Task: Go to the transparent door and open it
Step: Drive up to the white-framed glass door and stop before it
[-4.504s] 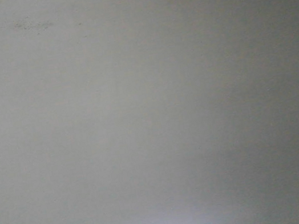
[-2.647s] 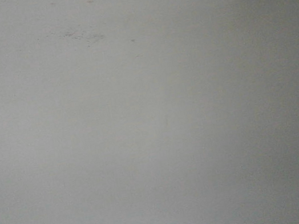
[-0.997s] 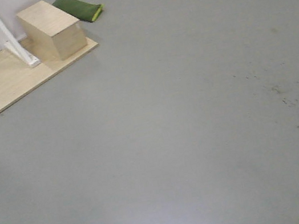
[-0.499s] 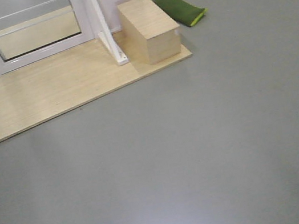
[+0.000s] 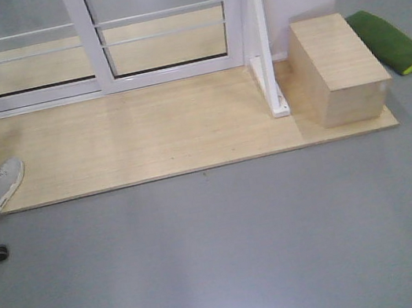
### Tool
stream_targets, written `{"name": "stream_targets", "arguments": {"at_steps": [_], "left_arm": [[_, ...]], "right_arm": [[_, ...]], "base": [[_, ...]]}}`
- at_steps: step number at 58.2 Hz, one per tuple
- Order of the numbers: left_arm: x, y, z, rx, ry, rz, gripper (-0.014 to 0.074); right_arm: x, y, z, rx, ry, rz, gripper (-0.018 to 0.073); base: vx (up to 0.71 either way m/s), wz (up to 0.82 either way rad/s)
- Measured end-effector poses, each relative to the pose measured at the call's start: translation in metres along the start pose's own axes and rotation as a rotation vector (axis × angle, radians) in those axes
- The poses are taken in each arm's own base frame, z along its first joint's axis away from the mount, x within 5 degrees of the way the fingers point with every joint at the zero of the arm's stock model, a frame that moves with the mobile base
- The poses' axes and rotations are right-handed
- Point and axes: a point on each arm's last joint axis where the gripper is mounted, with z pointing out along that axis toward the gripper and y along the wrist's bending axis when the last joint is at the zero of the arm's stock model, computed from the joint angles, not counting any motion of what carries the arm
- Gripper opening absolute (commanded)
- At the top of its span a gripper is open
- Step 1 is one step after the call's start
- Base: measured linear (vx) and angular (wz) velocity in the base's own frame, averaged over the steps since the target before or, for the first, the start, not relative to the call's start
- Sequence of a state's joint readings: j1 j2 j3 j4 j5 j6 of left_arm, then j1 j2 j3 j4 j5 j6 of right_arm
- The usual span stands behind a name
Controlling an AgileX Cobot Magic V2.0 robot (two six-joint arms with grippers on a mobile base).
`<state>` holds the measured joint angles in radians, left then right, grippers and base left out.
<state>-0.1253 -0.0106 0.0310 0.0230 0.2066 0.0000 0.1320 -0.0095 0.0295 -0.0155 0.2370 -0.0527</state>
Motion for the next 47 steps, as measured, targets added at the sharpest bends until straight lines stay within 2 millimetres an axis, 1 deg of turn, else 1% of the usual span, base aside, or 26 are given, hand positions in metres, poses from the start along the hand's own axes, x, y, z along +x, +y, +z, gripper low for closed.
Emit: {"name": "stream_targets", "arguments": {"at_steps": [8,14,47], "left_arm": [[0.0,0.0,0.0,0.0,0.0,0.0,0.0093],[0.0,0.0,0.0,0.0,0.0,0.0,0.0093],[0.0,0.0,0.0,0.0,0.0,0.0,0.0093]], "right_arm": [[0.0,0.0,0.0,0.0,0.0,0.0,-0.0006],[0.0,0.0,0.0,0.0,0.0,0.0,-0.0006],[0.0,0.0,0.0,0.0,0.0,0.0,-0.0006]], "base": [[0.56,0.32],[0.54,0.08],[0.53,-0.13]]}}
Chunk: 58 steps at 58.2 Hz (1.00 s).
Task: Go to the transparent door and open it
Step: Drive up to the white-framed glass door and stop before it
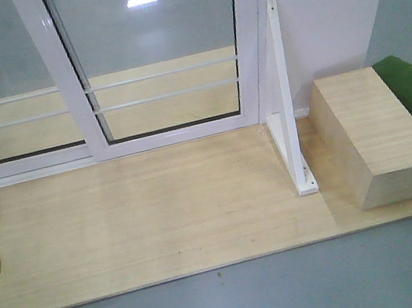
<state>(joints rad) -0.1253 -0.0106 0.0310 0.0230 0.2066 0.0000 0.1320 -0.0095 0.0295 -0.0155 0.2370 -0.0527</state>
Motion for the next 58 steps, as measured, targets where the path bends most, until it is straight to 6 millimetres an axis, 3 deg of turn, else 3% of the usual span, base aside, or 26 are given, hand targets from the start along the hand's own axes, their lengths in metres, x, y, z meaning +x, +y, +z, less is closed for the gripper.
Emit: {"name": "stream_targets", "arguments": {"at_steps": [58], "left_arm": [[0.0,0.0,0.0,0.0,0.0,0.0,0.0093]], "right_arm": [[0.0,0.0,0.0,0.0,0.0,0.0,-0.0006]], "base": [[0.45,0.05]]}}
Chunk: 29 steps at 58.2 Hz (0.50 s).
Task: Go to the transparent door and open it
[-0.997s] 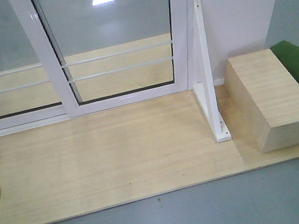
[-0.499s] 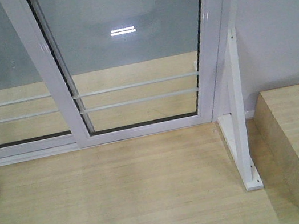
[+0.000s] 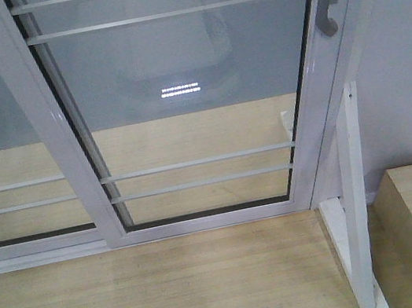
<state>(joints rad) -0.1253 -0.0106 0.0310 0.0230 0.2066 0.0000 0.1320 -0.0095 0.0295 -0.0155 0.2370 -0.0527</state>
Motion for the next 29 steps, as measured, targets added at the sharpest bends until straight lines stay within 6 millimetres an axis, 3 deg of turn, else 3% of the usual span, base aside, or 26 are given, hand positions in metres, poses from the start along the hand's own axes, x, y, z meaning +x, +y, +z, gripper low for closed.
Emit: {"name": "stream_targets", "arguments": {"at_steps": [29], "left_arm": [[0.0,0.0,0.0,0.0,0.0,0.0,0.0093]], "right_arm": [[0.0,0.0,0.0,0.0,0.0,0.0,-0.0006]], "base": [[0.22,-0.04]]}}
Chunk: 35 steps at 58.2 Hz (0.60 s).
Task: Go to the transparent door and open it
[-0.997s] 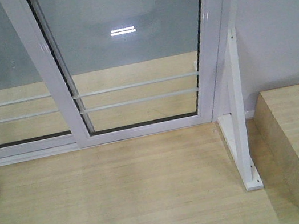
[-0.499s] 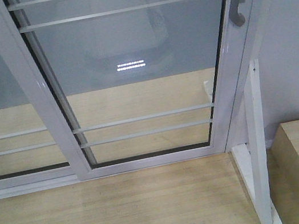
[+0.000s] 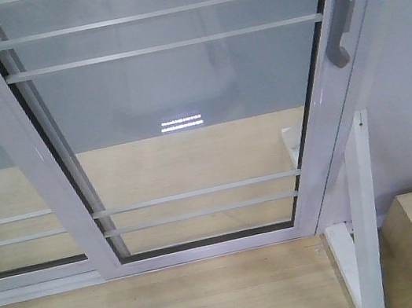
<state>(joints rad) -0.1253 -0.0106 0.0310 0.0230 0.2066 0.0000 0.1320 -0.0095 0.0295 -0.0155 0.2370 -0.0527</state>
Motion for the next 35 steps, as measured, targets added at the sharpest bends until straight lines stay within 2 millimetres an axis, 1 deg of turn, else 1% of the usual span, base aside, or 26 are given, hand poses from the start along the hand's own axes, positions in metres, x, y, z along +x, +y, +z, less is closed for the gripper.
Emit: {"name": "stream_targets", "arguments": {"at_steps": [35], "left_arm": [[0.0004,0.0002,0.0001,-0.004,0.002,-0.001,0.0093]], "right_arm": [[0.0017,0.0004,0.0016,-0.006,0.02,-0.001,-0.0006]], "base": [[0.01,0.01]]}}
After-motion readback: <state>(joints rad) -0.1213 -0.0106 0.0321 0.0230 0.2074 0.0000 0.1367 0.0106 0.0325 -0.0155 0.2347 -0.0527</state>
